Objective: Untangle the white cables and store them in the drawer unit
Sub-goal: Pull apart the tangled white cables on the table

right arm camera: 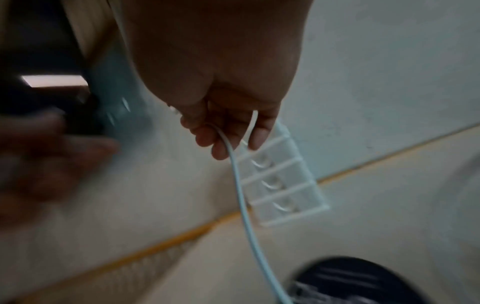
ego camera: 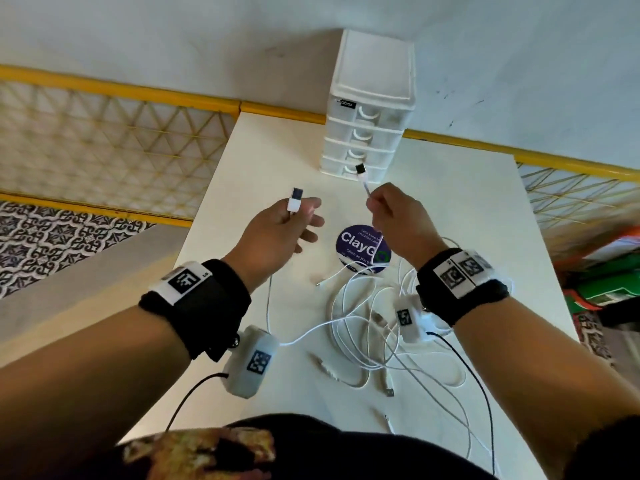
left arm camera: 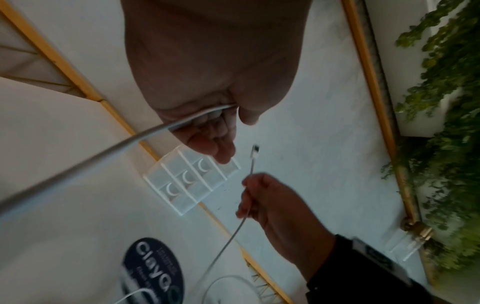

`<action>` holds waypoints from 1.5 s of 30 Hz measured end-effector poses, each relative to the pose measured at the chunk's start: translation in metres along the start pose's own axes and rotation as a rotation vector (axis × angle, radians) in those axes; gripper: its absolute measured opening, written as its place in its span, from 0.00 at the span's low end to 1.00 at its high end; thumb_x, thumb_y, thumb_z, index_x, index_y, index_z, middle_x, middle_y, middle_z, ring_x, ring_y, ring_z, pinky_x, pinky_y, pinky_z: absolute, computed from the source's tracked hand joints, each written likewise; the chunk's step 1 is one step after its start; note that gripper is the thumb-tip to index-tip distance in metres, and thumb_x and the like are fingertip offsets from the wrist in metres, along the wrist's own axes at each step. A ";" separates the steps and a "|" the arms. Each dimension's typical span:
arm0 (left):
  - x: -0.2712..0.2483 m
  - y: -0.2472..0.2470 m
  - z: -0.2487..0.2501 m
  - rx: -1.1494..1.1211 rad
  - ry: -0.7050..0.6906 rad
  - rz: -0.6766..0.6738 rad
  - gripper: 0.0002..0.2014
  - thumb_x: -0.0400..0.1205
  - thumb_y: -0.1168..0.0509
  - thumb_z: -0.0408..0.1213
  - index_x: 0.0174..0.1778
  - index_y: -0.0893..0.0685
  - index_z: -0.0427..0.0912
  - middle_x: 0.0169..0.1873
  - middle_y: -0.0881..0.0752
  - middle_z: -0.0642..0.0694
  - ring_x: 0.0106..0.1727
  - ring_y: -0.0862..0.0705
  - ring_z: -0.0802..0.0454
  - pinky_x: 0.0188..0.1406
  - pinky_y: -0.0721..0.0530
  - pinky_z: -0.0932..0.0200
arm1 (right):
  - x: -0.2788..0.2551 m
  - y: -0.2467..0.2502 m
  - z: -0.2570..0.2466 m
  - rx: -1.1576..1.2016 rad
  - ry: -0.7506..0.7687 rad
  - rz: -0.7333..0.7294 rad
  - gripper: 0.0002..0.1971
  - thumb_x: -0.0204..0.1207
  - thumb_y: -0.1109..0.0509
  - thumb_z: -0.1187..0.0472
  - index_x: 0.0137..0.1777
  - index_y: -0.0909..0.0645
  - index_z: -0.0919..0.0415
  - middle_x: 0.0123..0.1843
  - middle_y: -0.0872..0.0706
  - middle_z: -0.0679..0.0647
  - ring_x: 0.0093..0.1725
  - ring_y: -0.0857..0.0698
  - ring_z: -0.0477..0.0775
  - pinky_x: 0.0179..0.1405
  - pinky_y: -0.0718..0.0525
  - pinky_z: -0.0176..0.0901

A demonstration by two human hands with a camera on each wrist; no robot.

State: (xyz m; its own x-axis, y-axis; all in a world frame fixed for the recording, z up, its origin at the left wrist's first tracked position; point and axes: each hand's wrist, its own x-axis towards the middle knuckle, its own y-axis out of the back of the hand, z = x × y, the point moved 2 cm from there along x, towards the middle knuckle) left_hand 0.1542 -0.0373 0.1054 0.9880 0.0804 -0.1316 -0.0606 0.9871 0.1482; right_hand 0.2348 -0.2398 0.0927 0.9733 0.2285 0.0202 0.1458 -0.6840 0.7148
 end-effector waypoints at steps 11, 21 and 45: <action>-0.010 0.012 0.093 -0.473 -0.219 -0.058 0.15 0.90 0.46 0.42 0.44 0.22 0.39 0.27 0.16 0.48 0.37 0.12 0.47 0.54 0.14 0.40 | -0.055 0.012 -0.100 0.182 0.024 -0.088 0.10 0.77 0.29 0.53 0.37 0.24 0.52 0.26 0.22 0.47 0.22 0.25 0.41 0.27 0.27 0.33; -0.005 0.161 0.123 -0.449 -0.338 0.581 0.13 0.89 0.50 0.44 0.42 0.26 0.45 0.20 0.32 0.53 0.20 0.35 0.57 0.19 0.31 0.63 | -0.126 0.099 0.065 -0.252 -0.421 0.083 0.07 0.74 0.28 0.53 0.36 0.21 0.50 0.37 0.13 0.52 0.38 0.16 0.57 0.41 0.18 0.49; -0.044 0.034 0.172 0.292 -0.401 0.376 0.10 0.80 0.43 0.48 0.38 0.21 0.50 0.44 0.17 0.47 0.43 0.21 0.46 0.39 0.28 0.58 | -0.144 0.155 0.036 -0.204 -0.116 -0.039 0.05 0.75 0.27 0.56 0.40 0.18 0.56 0.34 0.16 0.47 0.35 0.21 0.47 0.34 0.27 0.38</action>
State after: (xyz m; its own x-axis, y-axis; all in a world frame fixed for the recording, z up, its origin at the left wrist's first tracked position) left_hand 0.1327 -0.0310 0.2852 0.8864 0.3014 0.3514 -0.4298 0.8181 0.3822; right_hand 0.1233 -0.4033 0.1756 0.9833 0.1623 -0.0821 0.1559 -0.5198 0.8399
